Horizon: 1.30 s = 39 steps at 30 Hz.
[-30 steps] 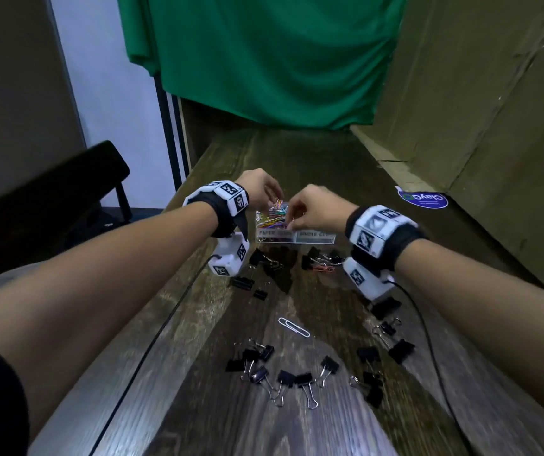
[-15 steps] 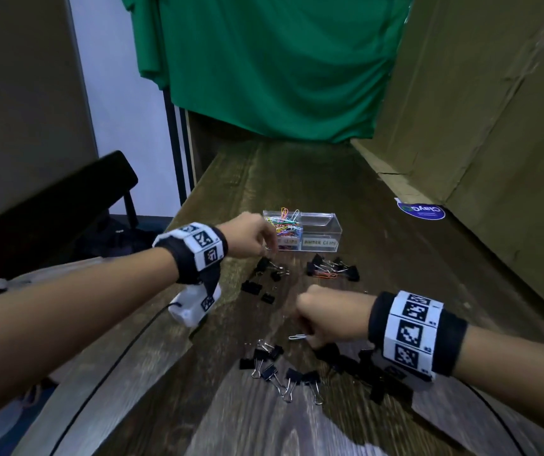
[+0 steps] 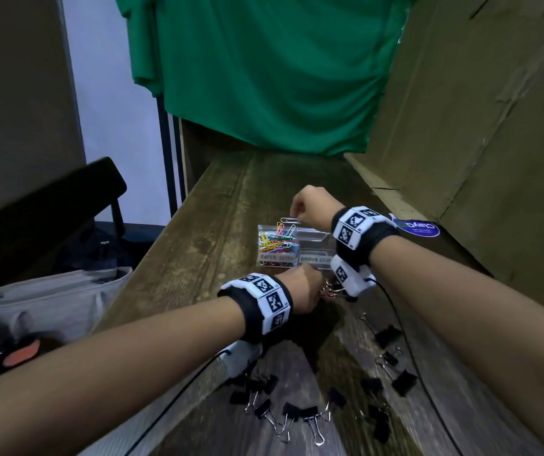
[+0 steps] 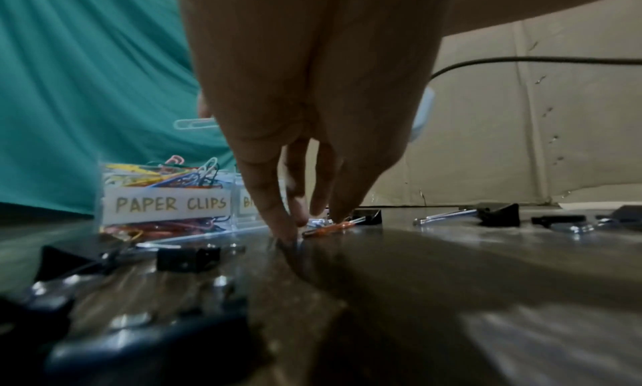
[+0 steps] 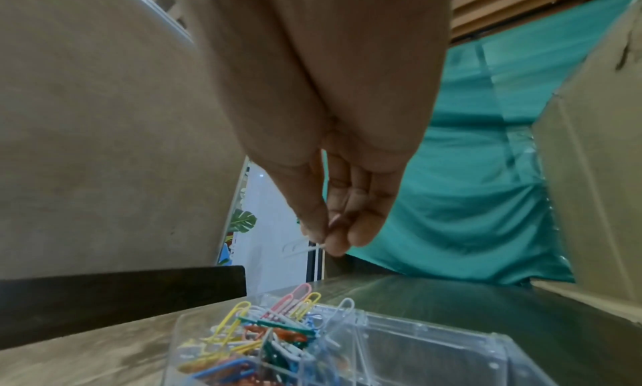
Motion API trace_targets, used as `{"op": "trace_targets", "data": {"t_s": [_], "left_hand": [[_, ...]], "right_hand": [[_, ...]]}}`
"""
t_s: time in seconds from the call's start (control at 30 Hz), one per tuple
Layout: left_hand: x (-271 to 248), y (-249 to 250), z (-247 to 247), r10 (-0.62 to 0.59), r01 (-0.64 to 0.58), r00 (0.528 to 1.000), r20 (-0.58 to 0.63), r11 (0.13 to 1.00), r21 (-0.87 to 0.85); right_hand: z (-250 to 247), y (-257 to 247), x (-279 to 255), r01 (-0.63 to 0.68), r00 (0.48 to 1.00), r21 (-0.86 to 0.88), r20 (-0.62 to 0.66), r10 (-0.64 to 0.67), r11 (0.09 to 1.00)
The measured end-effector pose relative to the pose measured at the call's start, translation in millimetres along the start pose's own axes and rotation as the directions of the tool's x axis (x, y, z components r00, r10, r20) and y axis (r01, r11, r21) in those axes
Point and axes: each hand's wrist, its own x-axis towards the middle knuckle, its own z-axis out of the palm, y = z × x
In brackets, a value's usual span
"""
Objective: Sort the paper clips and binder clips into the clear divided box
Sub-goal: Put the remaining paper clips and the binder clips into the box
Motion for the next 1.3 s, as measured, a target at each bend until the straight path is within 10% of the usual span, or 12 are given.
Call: {"op": "trace_targets", "data": {"t_s": [0.83,1.0,1.3], "left_hand": [[-7.8,-1.8,-28.5,-0.049,0.044,0.999,-0.016,0.970,-0.238],[0.7,-53.6,-75.6,-0.299,0.225,0.884,-0.358,0.945,-0.236],[28.6,-99.5,-49.7,-0.459,0.398,0.835,-0.304,0.885,-0.241]], "right_hand": [[-26.3,28.6,-28.9,0.068,0.997,-0.072,0.045,-0.065,0.995],[-22.2,56.3,-66.6,0.040,0.987,-0.191,0.161,-0.009,0.981],[31.0,66.6,-75.6,0.227,0.885,-0.215,0.452,-0.109,0.950]]}}
